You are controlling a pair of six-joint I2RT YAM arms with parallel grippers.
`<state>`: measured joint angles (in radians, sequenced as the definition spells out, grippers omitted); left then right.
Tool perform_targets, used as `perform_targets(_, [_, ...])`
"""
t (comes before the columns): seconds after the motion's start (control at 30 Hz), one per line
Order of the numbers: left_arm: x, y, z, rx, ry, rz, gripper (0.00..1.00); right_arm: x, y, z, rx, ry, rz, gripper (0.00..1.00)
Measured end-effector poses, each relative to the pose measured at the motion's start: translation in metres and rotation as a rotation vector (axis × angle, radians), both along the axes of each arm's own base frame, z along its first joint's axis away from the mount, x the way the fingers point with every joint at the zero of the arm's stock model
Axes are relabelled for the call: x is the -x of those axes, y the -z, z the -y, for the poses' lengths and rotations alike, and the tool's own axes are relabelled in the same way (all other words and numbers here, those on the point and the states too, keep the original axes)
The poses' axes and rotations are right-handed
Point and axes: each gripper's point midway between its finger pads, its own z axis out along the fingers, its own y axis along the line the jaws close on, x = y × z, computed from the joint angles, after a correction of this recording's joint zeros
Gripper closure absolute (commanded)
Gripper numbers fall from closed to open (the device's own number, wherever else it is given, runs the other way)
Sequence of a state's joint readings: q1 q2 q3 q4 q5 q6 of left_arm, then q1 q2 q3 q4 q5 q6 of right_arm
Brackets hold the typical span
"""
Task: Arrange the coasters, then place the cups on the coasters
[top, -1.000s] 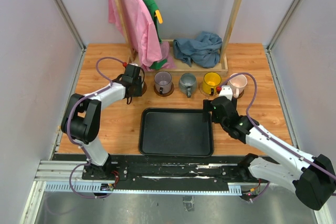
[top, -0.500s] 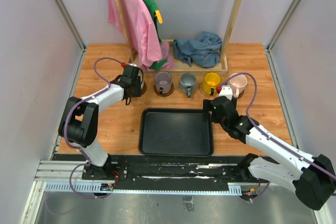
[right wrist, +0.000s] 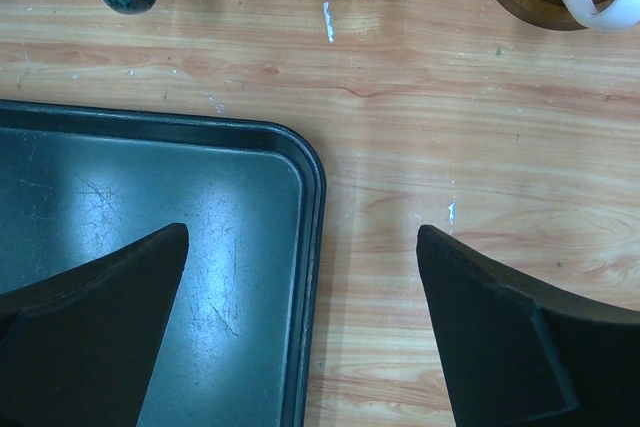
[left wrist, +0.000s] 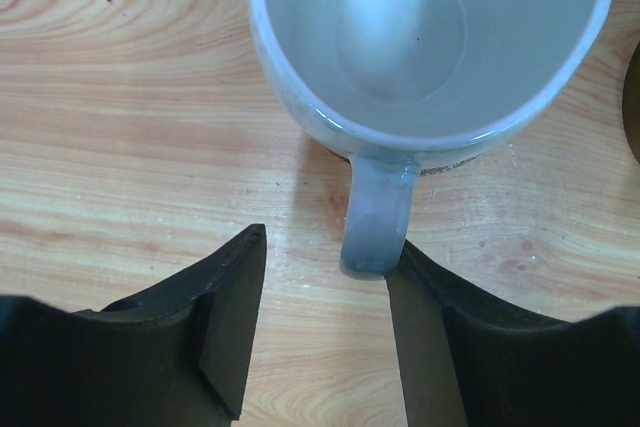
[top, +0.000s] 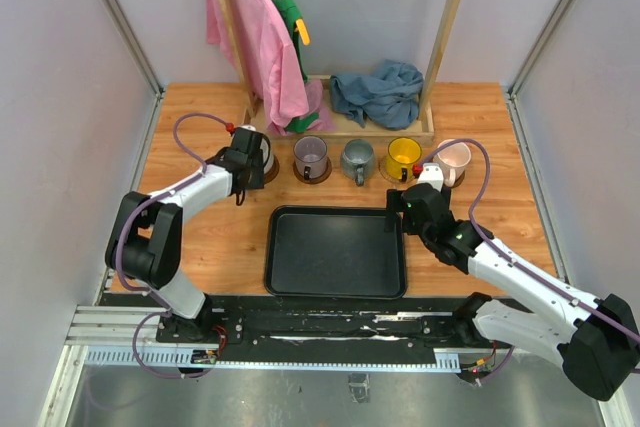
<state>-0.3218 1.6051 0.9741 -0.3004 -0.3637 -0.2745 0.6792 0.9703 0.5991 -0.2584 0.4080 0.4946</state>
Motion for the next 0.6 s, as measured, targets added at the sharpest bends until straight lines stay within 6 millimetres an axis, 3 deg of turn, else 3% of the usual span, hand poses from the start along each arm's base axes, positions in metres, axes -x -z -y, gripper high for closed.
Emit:
perform_targets(0.37, [0.007,-0.008,0.003,0.031,0.015,0.011,0.35,0.001,0.001,-0.001,-0.004,-0.005,-0.004,0.02])
perform_targets(0.47, [0.013,-0.026,0.010,0.088,0.040,0.050,0.33,0.000,0.001,-0.001,-0.002,-0.005,-0.006,0.02])
perform_targets(0.6, [0.013,-0.069,0.017,0.156,0.062,0.162,0.27,0.000,0.003,-0.002,-0.001,-0.005,-0.009,0.02])
